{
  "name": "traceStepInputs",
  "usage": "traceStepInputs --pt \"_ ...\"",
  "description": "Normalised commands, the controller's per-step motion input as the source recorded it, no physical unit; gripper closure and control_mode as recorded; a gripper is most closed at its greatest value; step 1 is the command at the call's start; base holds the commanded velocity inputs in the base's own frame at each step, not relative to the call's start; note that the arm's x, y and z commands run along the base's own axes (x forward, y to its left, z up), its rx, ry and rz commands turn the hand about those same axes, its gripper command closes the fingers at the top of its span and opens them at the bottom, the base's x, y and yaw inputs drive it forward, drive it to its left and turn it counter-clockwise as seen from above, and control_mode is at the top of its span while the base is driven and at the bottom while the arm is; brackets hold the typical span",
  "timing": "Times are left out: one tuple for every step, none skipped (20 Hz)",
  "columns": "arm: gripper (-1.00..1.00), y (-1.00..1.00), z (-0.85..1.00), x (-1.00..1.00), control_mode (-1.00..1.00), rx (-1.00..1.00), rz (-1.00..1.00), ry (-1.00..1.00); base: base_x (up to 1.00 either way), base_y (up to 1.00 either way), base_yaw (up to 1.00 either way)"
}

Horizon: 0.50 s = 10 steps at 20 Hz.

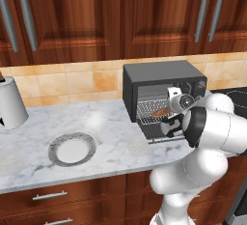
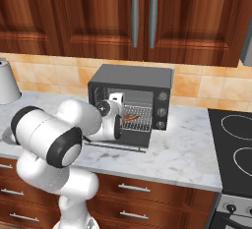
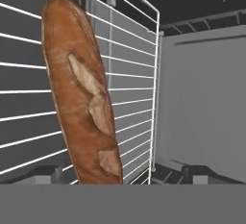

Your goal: Pull the toaster oven rack outwards. Pick up the baguette from the plate and place it on the toaster oven rack. Close the toaster oven door fully and set the temperature to the lowest setting.

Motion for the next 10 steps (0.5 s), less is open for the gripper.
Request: traceStepInputs --pt "-1.0 -0.24 0.45 -0.09 -1.0 0.06 0.03 0.0 0.0 0.0 0.0" --pt "-1.0 -0.24 0.46 -0.09 -1.0 0.06 0.03 0.0 0.0 0.0 0.0" --pt "-1.0 -0.24 0.5 -0.1 -1.0 0.06 0.05 0.0 0.0 0.0 0.0" --pt "-1.0 -0.24 0.51 -0.09 -1.0 0.05 0.06 0.0 0.0 0.0 0.0" --pt "-1.0 -0.22 0.56 -0.1 -1.0 0.04 0.07 0.02 0.0 0.0 0.0" --pt "-1.0 -0.22 0.57 -0.11 -1.0 0.04 0.07 0.04 0.0 0.0 0.0" --pt "-1.0 -0.22 0.59 -0.11 -1.0 0.03 0.08 0.04 0.0 0.0 0.0" --pt "-1.0 -0.22 0.59 -0.11 -1.0 0.03 0.08 0.05 0.0 0.0 0.0" --pt "-1.0 -0.22 0.56 -0.1 -1.0 0.02 0.07 0.05 0.0 0.0 0.0" --pt "-1.0 -0.21 0.56 -0.1 -1.0 0.01 0.07 0.05 0.0 0.0 0.0"
